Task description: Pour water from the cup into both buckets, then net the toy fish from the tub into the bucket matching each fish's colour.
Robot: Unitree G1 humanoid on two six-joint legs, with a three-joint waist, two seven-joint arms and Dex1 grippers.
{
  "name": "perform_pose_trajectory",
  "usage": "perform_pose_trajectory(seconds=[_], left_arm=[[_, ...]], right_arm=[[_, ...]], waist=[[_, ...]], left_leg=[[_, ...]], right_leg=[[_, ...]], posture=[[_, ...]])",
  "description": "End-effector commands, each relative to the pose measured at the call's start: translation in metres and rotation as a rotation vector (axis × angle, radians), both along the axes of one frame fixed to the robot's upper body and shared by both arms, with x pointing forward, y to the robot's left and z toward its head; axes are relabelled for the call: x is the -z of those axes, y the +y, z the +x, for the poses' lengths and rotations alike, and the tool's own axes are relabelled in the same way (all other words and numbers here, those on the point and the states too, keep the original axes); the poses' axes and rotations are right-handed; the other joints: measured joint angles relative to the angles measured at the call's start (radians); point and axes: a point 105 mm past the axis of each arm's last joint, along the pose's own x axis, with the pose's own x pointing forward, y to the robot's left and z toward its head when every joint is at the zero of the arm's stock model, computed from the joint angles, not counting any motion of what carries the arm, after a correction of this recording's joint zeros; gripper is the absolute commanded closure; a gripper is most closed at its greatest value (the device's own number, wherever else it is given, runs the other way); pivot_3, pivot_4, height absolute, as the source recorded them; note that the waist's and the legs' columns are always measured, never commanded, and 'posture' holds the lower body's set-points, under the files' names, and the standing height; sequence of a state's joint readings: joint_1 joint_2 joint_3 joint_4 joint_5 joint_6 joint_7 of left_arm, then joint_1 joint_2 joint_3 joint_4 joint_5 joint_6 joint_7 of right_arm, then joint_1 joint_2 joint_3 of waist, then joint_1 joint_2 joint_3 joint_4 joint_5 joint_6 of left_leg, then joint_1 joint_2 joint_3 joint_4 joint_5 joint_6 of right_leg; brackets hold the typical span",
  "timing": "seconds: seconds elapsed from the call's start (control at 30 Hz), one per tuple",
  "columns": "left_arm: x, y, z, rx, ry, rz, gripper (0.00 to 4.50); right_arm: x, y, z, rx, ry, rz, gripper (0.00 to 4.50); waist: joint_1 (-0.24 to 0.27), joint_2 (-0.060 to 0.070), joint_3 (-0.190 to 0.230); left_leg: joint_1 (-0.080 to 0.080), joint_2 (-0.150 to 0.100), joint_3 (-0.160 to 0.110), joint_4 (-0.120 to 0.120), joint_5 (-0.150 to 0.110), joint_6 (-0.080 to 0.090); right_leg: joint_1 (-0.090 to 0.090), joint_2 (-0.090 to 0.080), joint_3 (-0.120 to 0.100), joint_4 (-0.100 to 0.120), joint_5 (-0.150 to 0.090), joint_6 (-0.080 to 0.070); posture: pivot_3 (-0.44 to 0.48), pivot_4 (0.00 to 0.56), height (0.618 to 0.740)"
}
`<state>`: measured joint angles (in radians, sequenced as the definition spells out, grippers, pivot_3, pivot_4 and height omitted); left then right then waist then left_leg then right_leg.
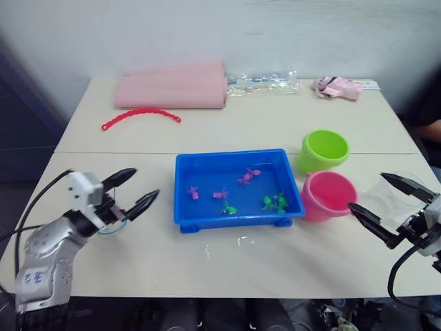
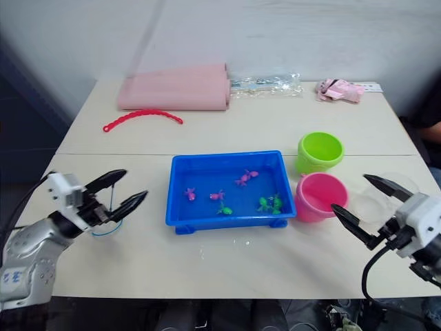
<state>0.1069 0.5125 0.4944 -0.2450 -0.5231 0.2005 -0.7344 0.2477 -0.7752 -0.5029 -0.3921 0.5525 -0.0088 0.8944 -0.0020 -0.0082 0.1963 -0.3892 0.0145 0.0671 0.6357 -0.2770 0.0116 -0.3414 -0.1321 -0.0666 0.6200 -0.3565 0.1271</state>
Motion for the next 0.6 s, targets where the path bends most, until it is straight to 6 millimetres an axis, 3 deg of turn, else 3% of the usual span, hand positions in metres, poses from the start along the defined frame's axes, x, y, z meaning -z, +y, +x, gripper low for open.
perform_pose_trajectory(seconds=[0.03, 0.2, 0.33, 0.47, 0.6], left_arm=[[-0.007, 0.036, -0.027, -0.202, -0.057, 0.035, 0.0], [0.023, 0.083, -0.072, -0.489, 0.07, 0.024, 0.0], [0.051, 0.103, -0.105, -0.658, 0.202, -0.027, 0.0], [0.073, 0.104, -0.118, -0.739, 0.298, -0.102, 0.0], [0.064, 0.097, -0.105, -0.745, 0.28, -0.123, 0.0]], right_arm=[[0.002, 0.026, 0.002, -0.131, 0.006, 0.004, 0.06], [0.021, 0.046, 0.005, -0.275, 0.04, -0.025, 0.06], [0.028, 0.056, 0.002, -0.391, 0.019, -0.033, 0.06], [0.032, 0.062, -0.003, -0.495, -0.008, -0.051, 0.06], [0.023, 0.069, -0.002, -0.521, -0.033, -0.026, 0.06]], waist=[[0.002, -0.003, 0.0], [0.009, -0.007, 0.001], [0.003, -0.008, 0.001], [0.006, -0.008, 0.001], [0.004, -0.009, 0.0]], left_leg=[[0.0, 0.0, 0.0, 0.0, 0.0, 0.0], [-0.001, -0.001, 0.0, 0.003, -0.004, 0.005], [-0.002, 0.001, 0.0, 0.009, -0.011, 0.008], [-0.002, 0.001, -0.001, 0.011, -0.015, 0.003], [-0.002, 0.002, -0.001, 0.011, -0.015, 0.003]], right_leg=[[0.0, 0.0, 0.0, -0.001, 0.0, 0.0], [0.002, -0.002, -0.002, -0.002, 0.0, 0.0], [0.004, -0.003, 0.0, -0.003, 0.0, 0.0], [0.004, -0.003, 0.002, -0.003, 0.0, 0.0], [0.003, -0.003, 0.003, -0.003, 0.0, -0.001]], posture=[[0.0, 0.15, 0.74], [0.0, 0.15, 0.74], [0.0, 0.15, 0.74], [0.0, 0.15, 0.74], [0.0, 0.15, 0.74]])
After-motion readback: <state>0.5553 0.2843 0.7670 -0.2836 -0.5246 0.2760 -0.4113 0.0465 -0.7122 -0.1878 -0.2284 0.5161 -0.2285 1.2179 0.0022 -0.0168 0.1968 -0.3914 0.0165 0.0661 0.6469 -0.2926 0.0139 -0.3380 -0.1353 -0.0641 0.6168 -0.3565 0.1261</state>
